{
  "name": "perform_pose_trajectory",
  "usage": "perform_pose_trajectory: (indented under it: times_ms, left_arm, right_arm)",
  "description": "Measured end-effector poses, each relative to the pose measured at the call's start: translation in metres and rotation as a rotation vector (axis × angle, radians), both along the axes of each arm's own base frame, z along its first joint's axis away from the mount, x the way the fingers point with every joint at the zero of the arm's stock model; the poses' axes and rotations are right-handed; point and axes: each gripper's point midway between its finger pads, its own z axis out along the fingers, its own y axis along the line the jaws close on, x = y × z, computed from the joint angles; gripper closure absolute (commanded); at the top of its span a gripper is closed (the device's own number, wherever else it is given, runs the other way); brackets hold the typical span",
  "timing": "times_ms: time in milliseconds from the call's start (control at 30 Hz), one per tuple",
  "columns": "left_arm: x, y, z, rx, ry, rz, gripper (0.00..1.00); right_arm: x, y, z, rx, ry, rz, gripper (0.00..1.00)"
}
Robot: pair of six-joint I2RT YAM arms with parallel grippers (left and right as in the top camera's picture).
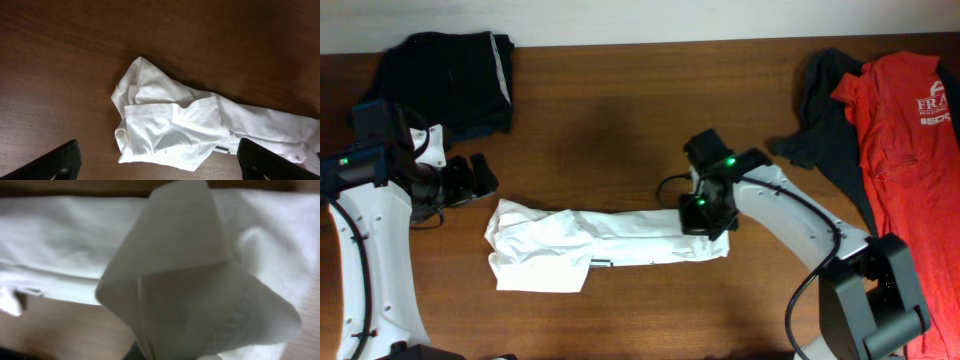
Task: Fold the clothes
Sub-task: 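Fold the strip's right end leftward over the middle with the right gripper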
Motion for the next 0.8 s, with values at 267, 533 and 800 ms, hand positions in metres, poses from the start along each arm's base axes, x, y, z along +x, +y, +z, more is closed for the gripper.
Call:
perform_pose_trajectory:
  times_ms: [267,533,800]
  left_arm:
    - [0.001,0.000,-0.036,-0.006,0.014,0.000,0.01]
    - [0.001,0.000,-0.039,-0.008,0.014,-0.001,0.01]
    - [0.000,-0.001,-0.040,-0.010,0.019,-0.001,0.01]
  right_arm:
    - [-0.004,0.045,0.020,0.140,-0.016,0.079,0.96]
    - [-0.008,0.107,-0.003,0.185,-0.068,0.166,0.45]
    - [-0.019,0.073,0.014,0.047,0.083,0.142,0.09]
